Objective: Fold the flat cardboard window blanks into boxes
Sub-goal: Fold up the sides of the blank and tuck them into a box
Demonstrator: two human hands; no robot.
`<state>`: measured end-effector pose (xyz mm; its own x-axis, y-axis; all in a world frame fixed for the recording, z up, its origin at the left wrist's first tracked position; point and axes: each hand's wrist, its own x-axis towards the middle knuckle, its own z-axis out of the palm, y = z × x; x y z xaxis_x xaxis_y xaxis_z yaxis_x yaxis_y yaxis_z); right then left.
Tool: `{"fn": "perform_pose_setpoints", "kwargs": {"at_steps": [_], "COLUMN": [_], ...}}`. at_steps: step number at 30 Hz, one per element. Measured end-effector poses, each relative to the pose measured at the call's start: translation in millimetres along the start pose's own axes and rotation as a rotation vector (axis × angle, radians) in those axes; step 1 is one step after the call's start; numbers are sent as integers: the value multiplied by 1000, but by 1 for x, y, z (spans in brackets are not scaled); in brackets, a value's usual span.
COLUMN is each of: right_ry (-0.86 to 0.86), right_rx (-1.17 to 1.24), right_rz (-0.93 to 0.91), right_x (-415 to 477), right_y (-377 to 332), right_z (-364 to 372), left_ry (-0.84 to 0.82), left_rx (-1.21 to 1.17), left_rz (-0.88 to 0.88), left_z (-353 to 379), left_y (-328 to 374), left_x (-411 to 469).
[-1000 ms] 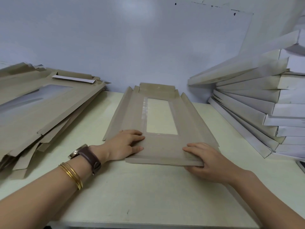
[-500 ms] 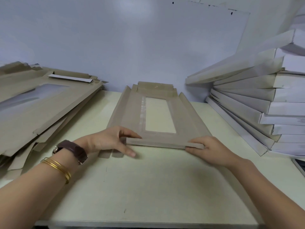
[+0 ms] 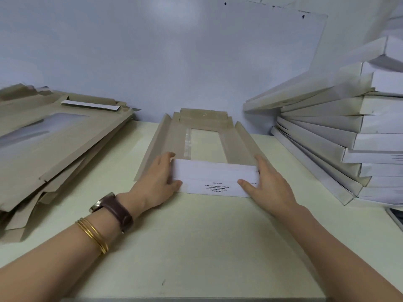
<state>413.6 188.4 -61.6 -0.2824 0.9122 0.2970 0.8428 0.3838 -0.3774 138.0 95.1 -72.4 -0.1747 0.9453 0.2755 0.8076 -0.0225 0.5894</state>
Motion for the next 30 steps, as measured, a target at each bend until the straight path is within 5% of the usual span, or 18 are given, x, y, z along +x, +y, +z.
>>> {"fn": "perform_pose_setpoints", "kwargs": {"at_steps": [4, 8, 17, 30], "right_ry": [80, -5, -496, -544], "right_rx": [-275, -279, -42, -170], "right_rz": [-133, -298, -299, -171], "right_x": [-3, -6, -7, 4], "right_y": [-14, -40, -70, -6], "right_z": [12, 30, 59, 25], "left_ry": [61, -144, -406, -503], "left_rx": [285, 585, 467, 533], "left_rz": [217, 306, 165, -44], "left_z": [12, 30, 50, 22], "left_y": [5, 14, 25, 19], "left_x": [-3, 1, 13, 12]}}
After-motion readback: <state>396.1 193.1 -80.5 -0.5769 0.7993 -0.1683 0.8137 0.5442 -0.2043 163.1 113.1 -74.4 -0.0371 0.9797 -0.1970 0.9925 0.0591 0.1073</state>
